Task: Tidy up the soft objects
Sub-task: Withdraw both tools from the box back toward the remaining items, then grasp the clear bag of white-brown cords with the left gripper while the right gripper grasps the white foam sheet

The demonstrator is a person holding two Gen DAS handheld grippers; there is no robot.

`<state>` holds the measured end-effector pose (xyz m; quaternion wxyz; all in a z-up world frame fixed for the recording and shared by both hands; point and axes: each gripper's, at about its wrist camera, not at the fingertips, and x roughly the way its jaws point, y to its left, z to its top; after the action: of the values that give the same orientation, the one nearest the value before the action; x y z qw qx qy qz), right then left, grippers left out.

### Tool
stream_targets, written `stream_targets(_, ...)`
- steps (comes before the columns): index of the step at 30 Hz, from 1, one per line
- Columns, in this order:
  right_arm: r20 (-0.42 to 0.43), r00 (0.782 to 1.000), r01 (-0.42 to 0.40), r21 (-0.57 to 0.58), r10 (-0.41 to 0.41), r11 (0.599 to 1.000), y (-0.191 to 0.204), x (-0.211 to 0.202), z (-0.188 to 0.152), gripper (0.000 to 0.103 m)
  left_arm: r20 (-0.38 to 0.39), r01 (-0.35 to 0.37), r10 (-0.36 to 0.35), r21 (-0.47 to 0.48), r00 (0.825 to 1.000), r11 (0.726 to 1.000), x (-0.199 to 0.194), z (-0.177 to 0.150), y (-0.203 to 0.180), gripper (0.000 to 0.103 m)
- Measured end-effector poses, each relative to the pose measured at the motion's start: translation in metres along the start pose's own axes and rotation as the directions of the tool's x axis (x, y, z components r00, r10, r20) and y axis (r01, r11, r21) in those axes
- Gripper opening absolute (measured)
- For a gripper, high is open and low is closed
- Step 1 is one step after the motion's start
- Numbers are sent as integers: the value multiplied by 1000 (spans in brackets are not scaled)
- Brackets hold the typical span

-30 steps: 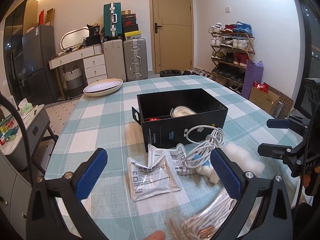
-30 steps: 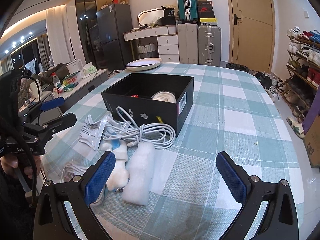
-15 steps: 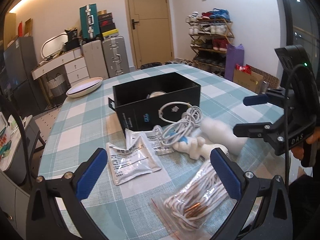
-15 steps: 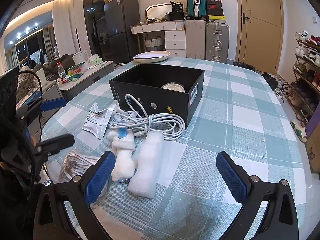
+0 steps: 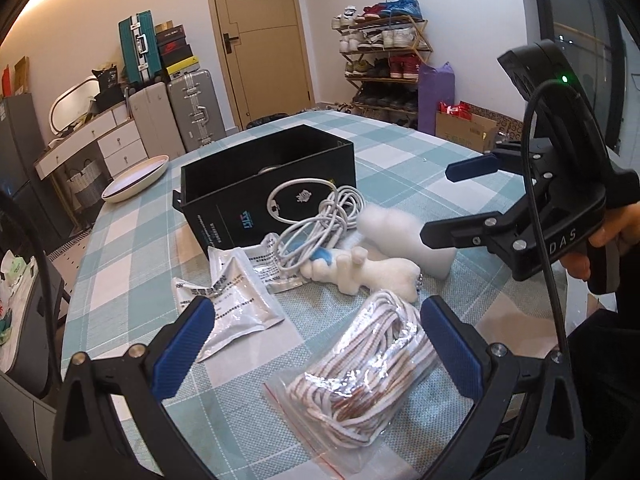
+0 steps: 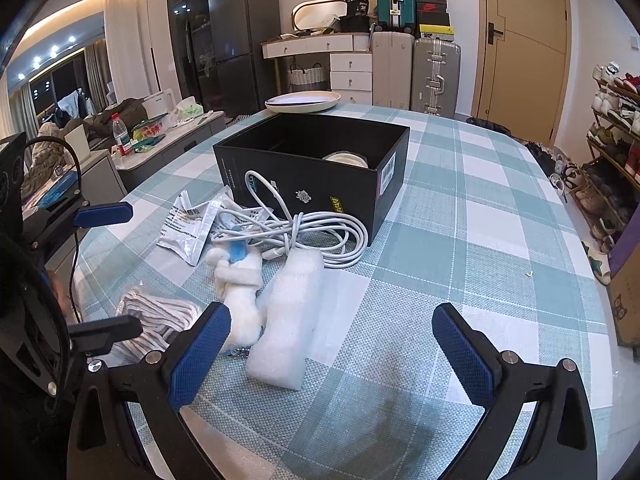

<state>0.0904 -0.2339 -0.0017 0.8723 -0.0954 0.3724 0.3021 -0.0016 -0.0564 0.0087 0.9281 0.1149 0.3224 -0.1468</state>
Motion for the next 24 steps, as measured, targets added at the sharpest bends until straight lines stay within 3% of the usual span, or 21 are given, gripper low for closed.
stream_targets(9,-36,999,13,-6,-13,1000,-2,8,-5,102,-44,64,-61,61,997,996,5,-5,-13,103)
stream_targets(18,-64,997,52,1,-52,999,-8,15,-6,102,-77,45,-35,137,996,989,14,-12,-27,103)
stream_targets(24,-68,996,61,11,-60,998,-10,16,-7,102,-99,46,-34,128,995,991,21,-15,-23,103)
